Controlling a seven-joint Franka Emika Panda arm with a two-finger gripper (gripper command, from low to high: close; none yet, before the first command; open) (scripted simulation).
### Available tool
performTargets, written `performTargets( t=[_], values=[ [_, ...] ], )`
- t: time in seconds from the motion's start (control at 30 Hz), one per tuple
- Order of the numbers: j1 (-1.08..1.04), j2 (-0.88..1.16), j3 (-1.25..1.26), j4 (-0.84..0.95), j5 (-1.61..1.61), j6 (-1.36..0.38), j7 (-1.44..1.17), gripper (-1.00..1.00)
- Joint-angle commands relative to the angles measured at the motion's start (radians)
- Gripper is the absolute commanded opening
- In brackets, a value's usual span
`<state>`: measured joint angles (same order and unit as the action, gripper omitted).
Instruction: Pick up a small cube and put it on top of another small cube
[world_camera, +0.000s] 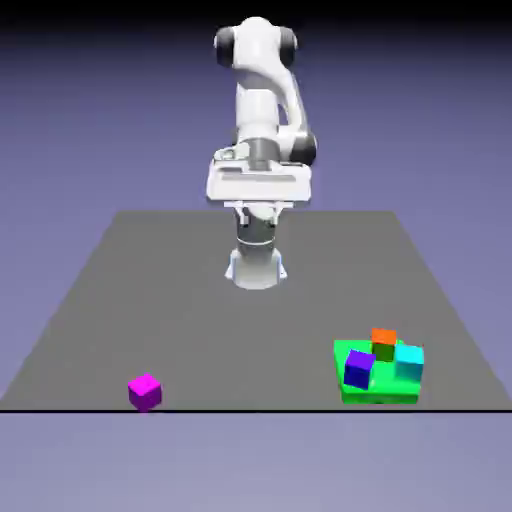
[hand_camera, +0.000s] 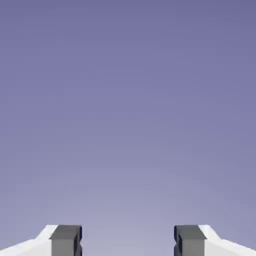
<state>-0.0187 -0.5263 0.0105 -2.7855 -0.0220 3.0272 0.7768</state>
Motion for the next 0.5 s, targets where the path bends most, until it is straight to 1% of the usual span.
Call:
performTargets(
  t=[0.0, 0.47],
  values=[
    [-0.025, 0.036, 0.009, 0.02, -0.018, -0.008, 0.03, 0.0],
    [-0.381, 0.544, 0.13, 0.305, -0.273, -0.122, 0.445, 0.0]
  ],
)
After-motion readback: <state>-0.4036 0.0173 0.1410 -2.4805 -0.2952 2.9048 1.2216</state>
